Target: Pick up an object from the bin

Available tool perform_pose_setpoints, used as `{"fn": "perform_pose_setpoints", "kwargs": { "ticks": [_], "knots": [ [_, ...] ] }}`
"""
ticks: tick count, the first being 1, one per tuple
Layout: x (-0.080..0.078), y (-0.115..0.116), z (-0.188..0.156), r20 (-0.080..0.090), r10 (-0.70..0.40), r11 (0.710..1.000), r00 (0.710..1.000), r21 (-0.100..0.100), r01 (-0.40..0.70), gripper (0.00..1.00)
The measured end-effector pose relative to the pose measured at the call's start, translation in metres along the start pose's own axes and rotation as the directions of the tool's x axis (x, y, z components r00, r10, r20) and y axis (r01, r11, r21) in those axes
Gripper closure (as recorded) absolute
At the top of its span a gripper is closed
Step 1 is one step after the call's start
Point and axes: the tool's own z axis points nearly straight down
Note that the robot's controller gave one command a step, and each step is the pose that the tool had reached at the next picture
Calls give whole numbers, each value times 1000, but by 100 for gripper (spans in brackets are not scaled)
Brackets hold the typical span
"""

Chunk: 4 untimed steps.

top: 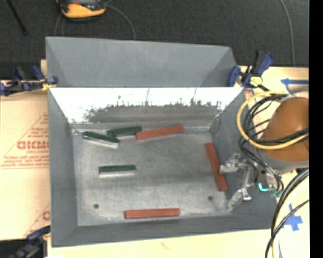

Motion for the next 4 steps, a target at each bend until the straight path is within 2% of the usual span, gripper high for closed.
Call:
{"fn": "perform_pose_setpoints", "kwargs": {
  "ticks": [1, 2, 3, 4],
  "knots": [
    [-2, 0, -4, 7, -4, 1000, 1000, 2, 4, 0],
    [-25, -2, -21, 1, -76, 997, 997, 0, 76, 0],
    [-43, 4, 11, 18, -169, 986, 985, 8, 169, 0],
    [-56, -4, 44, 6, -405, 914, 914, 3, 405, 0]
  ]
}}
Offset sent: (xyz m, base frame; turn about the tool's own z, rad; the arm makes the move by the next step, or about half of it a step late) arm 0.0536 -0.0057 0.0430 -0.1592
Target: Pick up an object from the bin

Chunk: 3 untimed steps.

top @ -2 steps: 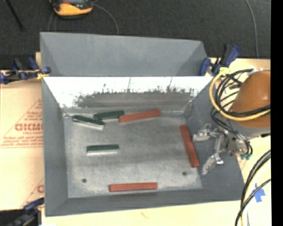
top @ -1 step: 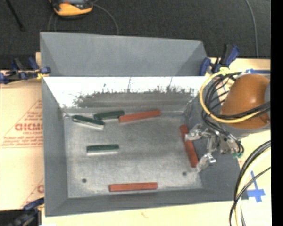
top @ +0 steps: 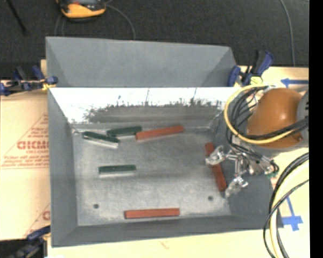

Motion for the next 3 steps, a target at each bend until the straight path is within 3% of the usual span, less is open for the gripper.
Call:
{"fn": "perform_pose_setpoints", "kwargs": {
  "ticks": [1, 2, 3],
  "knots": [
    [-20, -3, 1, 6, -251, 968, 968, -19, 251, 0],
    [-53, -27, 4, -15, -398, 917, 917, -38, 397, 100],
    [-53, -27, 4, -15, -397, 918, 918, -38, 396, 100]
  ]
}}
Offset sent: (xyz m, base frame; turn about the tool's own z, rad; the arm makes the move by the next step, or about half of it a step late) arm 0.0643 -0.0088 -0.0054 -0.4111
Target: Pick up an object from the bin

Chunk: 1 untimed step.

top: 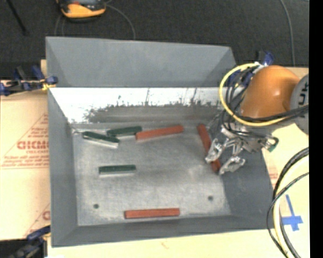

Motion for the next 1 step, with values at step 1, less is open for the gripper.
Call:
{"fn": "perform_pose_setpoints", "kwargs": {
  "ticks": [1],
  "knots": [
    [-4, 9, -180, 21, -22, 999, 1000, 47, 21, 100]
  ]
}}
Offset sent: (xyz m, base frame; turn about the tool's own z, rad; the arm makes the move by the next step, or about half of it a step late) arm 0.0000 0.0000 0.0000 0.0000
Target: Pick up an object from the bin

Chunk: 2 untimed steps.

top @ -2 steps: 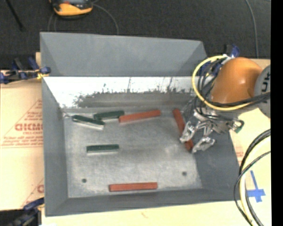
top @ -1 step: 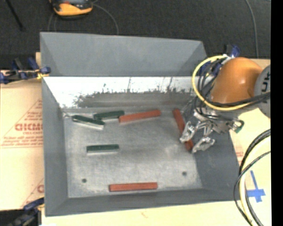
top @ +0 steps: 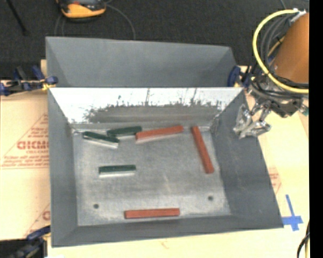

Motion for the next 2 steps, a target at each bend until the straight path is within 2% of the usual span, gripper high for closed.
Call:
{"fn": "perform_pose_setpoints", "kwargs": {
  "ticks": [1, 2],
  "knots": [
    [1, 2, 5, -3, 1, 1000, 1000, -8, -1, 100],
    [-7, 11, 108, -4, 27, 1000, 1000, -11, -27, 0]
  ]
}}
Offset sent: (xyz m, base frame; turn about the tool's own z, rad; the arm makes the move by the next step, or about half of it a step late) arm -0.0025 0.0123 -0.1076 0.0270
